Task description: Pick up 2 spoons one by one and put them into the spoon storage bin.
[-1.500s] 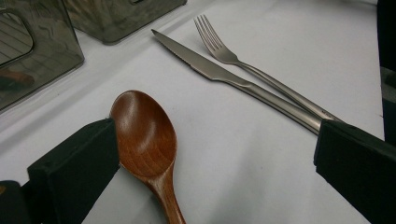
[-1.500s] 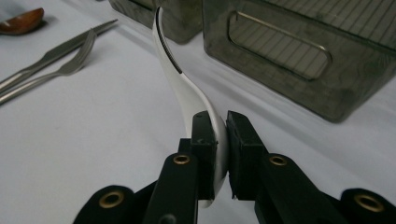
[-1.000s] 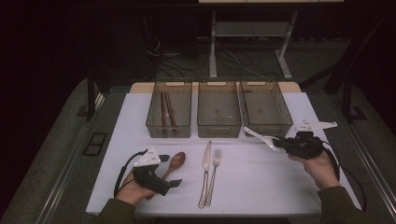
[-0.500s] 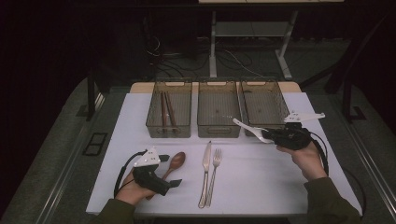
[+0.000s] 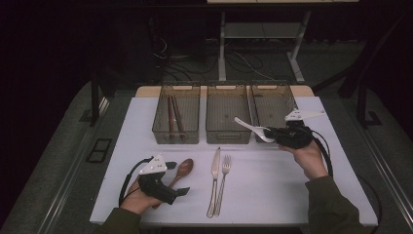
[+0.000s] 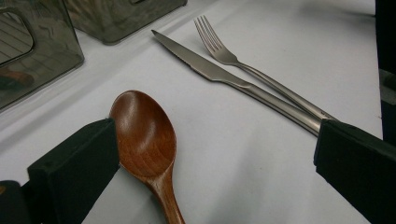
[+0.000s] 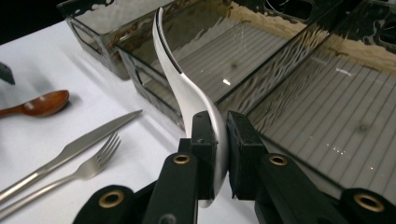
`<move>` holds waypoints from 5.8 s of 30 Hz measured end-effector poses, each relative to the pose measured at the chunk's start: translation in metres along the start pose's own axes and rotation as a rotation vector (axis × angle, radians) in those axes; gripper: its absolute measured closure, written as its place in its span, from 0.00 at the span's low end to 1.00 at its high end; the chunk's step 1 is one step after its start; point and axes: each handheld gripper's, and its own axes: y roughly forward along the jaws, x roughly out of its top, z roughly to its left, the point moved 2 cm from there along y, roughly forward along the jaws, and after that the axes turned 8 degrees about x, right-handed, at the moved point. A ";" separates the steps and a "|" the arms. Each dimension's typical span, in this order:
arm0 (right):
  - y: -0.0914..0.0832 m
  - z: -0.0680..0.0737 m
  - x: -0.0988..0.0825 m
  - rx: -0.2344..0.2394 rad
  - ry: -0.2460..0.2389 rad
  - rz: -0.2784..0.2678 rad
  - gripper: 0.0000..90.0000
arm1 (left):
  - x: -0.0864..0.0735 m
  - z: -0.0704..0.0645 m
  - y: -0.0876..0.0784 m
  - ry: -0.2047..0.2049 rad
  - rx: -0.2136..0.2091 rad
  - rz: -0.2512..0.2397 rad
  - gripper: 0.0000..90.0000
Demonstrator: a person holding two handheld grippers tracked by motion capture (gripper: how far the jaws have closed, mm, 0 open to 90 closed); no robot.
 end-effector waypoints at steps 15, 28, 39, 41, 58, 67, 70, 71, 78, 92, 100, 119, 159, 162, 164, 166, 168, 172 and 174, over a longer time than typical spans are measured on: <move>0.037 -0.006 0.035 -0.035 0.002 0.022 0.91 | 0.000 0.000 0.000 -0.004 -0.002 -0.009 0.00; 0.079 -0.005 0.051 -0.057 -0.013 0.089 0.91 | 0.001 -0.001 -0.001 -0.010 -0.005 -0.014 0.00; 0.111 -0.004 0.051 -0.086 -0.037 0.190 0.91 | 0.001 -0.001 -0.002 -0.004 -0.010 -0.013 0.00; 0.115 -0.004 0.050 -0.085 -0.045 0.205 0.90 | 0.001 -0.001 -0.001 -0.003 -0.012 -0.014 0.00; 0.079 0.002 0.059 -0.030 0.009 0.045 0.47 | 0.001 -0.001 0.000 -0.009 -0.008 -0.016 0.00; 0.053 0.003 0.041 -0.007 0.044 -0.004 0.35 | 0.001 0.000 0.000 -0.001 -0.003 -0.003 0.00; 0.048 0.005 0.035 -0.026 0.047 -0.002 0.30 | 0.000 0.001 0.000 -0.003 -0.002 -0.002 0.00; 0.047 0.005 0.033 -0.034 0.039 0.001 0.28 | 0.000 0.001 0.000 -0.004 -0.001 -0.001 0.00; 0.036 0.014 0.019 -0.027 0.044 -0.025 0.21 | 0.000 0.001 0.000 -0.003 0.002 0.000 0.00; 0.016 0.023 -0.022 -0.019 0.030 -0.040 0.20 | 0.000 0.001 0.000 -0.003 0.010 0.008 0.00; 0.002 0.023 -0.046 -0.030 0.047 -0.040 0.20 | 0.000 0.000 -0.001 0.001 0.016 0.010 0.00; -0.037 0.029 -0.108 -0.008 0.061 -0.040 0.20 | -0.001 0.002 0.000 -0.002 0.041 0.021 0.00; -0.033 0.029 -0.112 -0.037 0.029 0.009 0.20 | 0.027 0.047 0.040 -0.035 0.119 0.073 0.55; -0.032 0.030 -0.112 -0.039 0.019 0.014 0.20 | 0.026 0.045 0.041 -0.038 0.117 0.098 0.55; -0.031 0.031 -0.112 -0.041 0.012 0.021 0.20 | 0.025 0.045 0.040 -0.044 0.118 0.105 0.56; -0.031 0.031 -0.112 -0.044 0.004 0.025 0.20 | 0.023 0.044 0.039 -0.047 0.125 0.111 0.55; -0.031 0.031 -0.112 -0.044 0.003 0.025 0.20 | 0.021 0.045 0.038 -0.049 0.116 0.118 0.55; -0.030 0.031 -0.112 -0.047 0.000 0.031 0.20 | 0.018 0.044 0.037 -0.041 0.108 0.160 0.55; -0.030 0.031 -0.112 -0.048 -0.005 0.033 0.20 | 0.017 0.042 0.038 -0.043 0.106 0.155 0.55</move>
